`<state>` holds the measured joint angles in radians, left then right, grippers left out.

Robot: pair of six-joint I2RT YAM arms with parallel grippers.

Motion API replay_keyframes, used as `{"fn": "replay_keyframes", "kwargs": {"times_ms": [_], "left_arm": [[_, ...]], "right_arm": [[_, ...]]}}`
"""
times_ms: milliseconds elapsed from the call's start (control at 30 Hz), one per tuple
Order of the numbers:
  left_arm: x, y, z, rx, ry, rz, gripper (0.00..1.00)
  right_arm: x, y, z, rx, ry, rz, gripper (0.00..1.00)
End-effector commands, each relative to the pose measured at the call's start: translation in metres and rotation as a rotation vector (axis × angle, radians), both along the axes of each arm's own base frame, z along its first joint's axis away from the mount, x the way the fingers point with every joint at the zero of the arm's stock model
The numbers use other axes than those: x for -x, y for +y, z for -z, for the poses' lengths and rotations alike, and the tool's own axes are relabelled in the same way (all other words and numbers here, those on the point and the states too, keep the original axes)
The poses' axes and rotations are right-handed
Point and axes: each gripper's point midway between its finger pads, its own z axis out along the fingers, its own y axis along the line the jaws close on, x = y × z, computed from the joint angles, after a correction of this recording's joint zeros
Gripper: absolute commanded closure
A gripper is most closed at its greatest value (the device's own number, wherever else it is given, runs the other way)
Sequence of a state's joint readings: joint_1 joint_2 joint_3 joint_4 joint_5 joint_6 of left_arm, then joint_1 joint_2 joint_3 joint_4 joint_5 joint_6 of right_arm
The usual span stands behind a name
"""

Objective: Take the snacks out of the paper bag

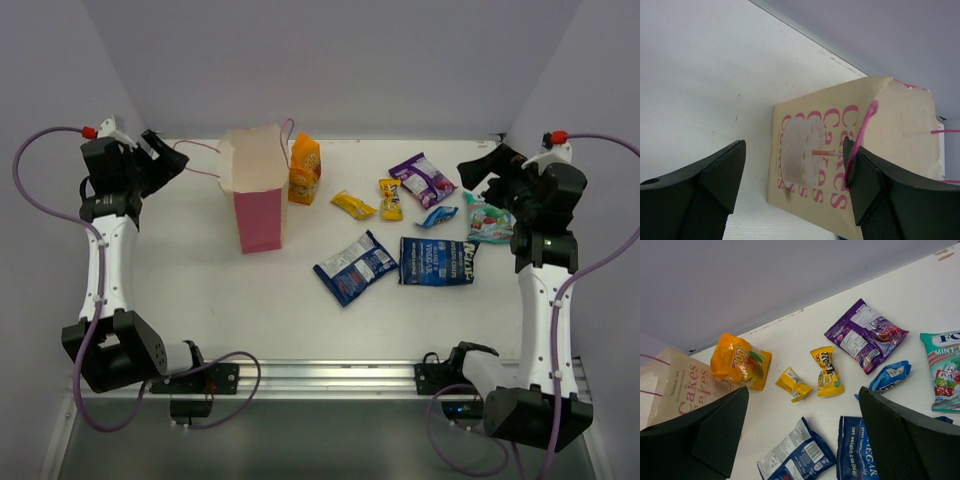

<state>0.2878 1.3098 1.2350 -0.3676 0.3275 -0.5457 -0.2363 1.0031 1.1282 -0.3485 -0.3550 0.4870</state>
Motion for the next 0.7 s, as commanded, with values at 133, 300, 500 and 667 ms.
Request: {"fn": "replay_keyframes", "kwargs": {"times_ms": [133,300,500,667], "left_arm": [[0.0,-0.012,-0.048,-0.017,-0.114,0.076,0.09],[0.016,-0.012,-0.099,-0.114,-0.195,0.089,0.0],[0.055,-0.008,-0.151,-0.271,-0.267,0.029,0.0],[0.093,-0.025,-0.193,-0.399,-0.356,0.02,0.0]], "right_arm": [[0.008,-0.003,-0.034,0.064,-0.073,0.018,0.05],[0.031,-0.004,-0.077,0.128,-0.144,0.046,0.01],[0.093,-0.013,-0.157,0.283,-0.308,0.154,0.01],[0.148,-0.026,-0.198,0.345,-0.386,0.299,0.01]]}}
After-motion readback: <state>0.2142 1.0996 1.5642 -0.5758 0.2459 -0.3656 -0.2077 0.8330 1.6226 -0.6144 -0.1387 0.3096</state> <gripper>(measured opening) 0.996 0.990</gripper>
